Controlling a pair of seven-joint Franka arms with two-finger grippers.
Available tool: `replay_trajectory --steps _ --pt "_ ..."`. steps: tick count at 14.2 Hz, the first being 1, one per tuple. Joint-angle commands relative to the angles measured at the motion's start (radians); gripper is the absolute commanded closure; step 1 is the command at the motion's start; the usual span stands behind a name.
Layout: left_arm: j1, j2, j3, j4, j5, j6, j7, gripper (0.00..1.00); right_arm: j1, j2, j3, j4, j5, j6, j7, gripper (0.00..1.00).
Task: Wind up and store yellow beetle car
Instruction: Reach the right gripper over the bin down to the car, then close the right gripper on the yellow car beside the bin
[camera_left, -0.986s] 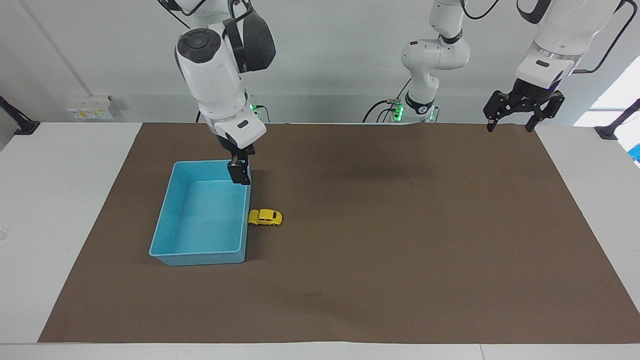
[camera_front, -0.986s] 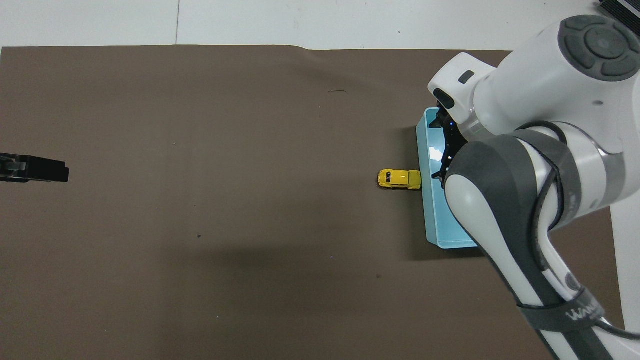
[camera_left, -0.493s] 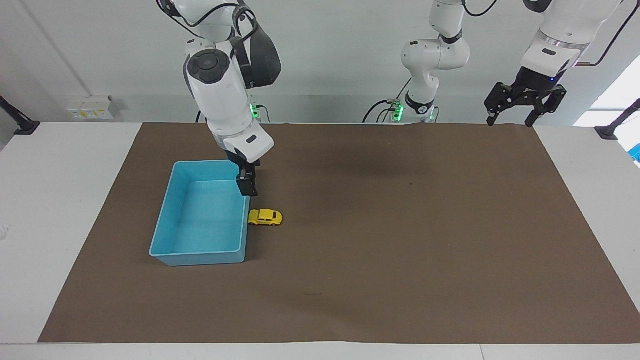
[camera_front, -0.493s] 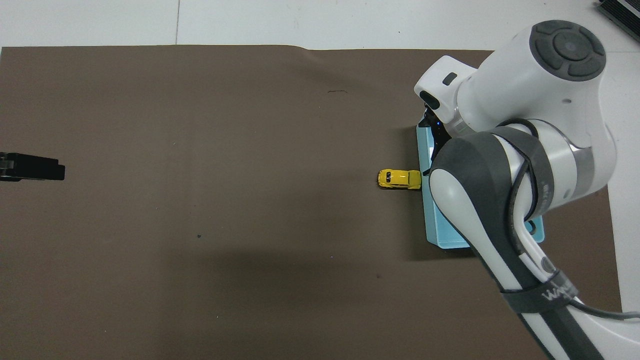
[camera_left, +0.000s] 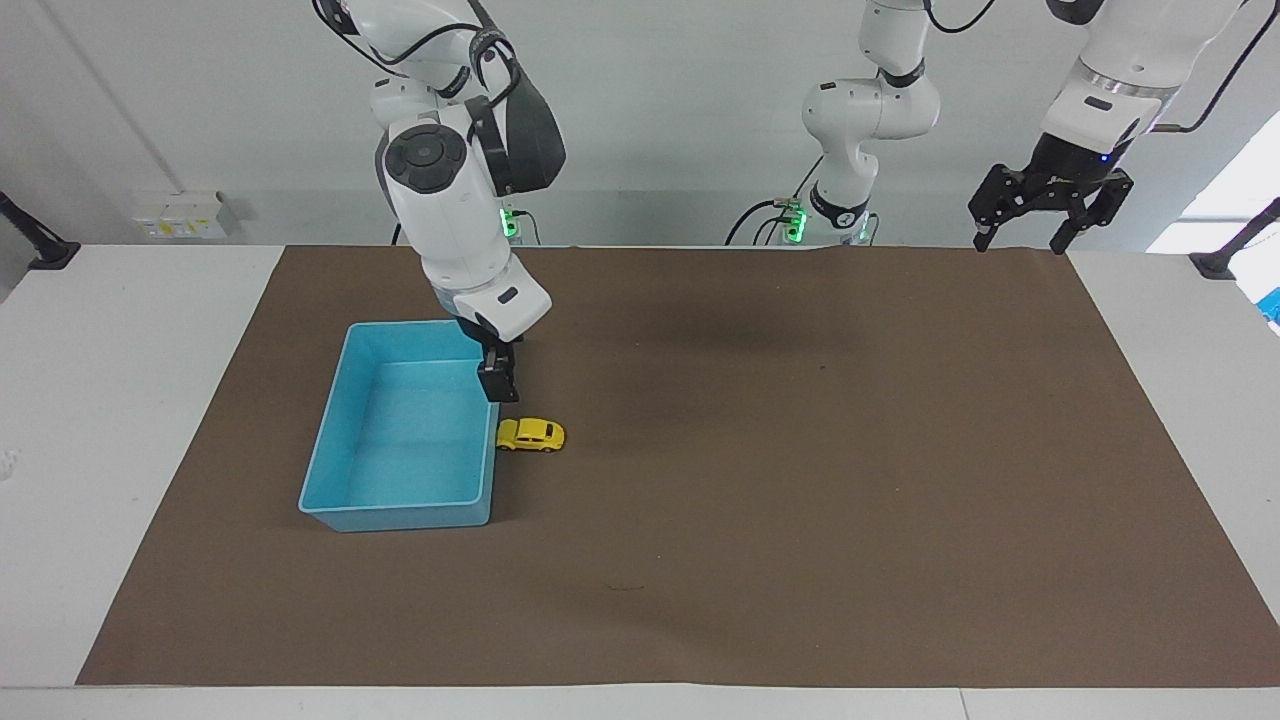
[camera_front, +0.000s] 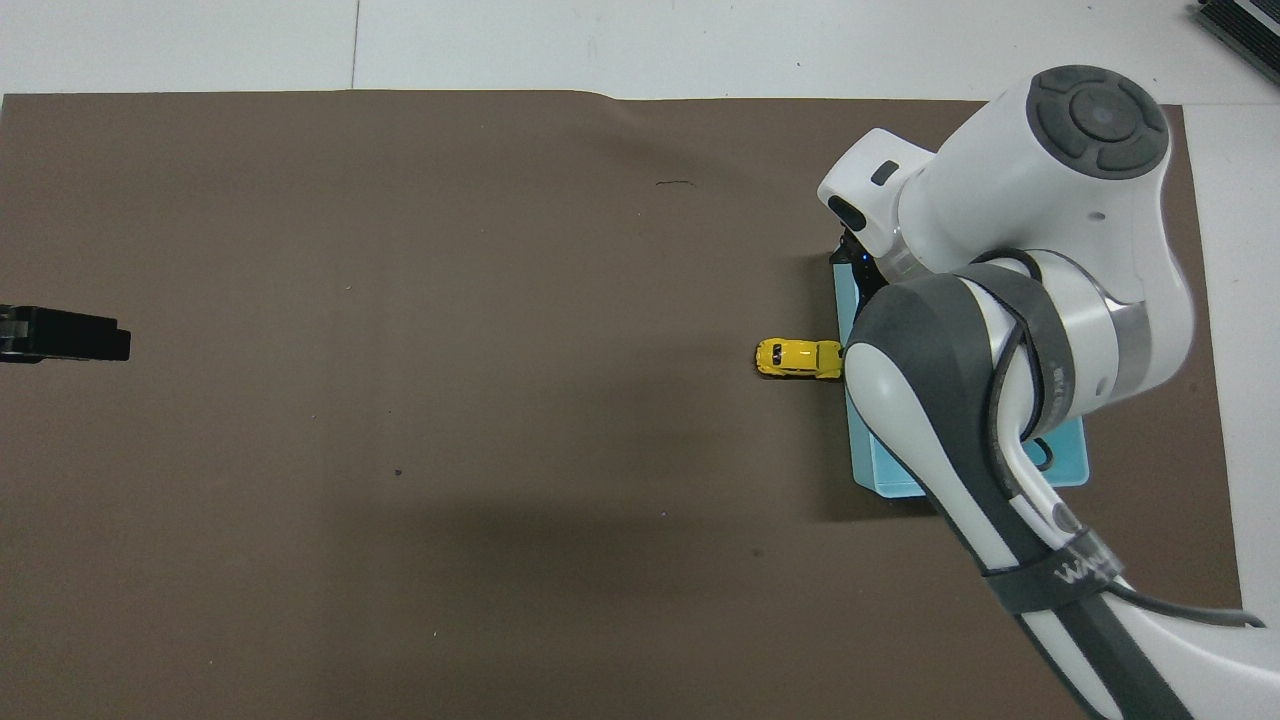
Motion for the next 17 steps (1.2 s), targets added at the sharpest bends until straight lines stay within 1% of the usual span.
replay_trajectory --steps 1,2,5,11,13,17 --pt "0.017 -0.007 -0.008 0.009 -0.013 -0.022 0.007 0.00 -0.004 -0.001 0.007 -0.056 -0.006 0.061 -0.027 0.00" --pt "0.017 -0.007 -0.008 0.009 -0.013 -0.022 0.007 0.00 -0.004 -0.002 0.007 -0.078 -0.006 0.081 -0.028 0.00" --pt "0.017 -0.007 -0.008 0.009 -0.013 -0.022 0.007 0.00 -0.004 -0.005 0.007 -0.099 -0.007 0.093 -0.024 0.00" --pt "0.015 -0.007 -0.008 0.009 -0.013 -0.031 0.010 0.00 -0.004 -0.001 0.007 -0.158 -0.013 0.162 -0.021 0.00" --pt "0.015 -0.007 -0.008 0.008 -0.013 -0.035 0.015 0.00 -0.004 0.001 0.007 -0.191 -0.015 0.211 -0.016 0.00" --pt "0.015 0.006 -0.008 0.011 -0.016 -0.043 0.015 0.00 -0.003 0.017 0.007 -0.214 -0.029 0.253 -0.015 0.00"
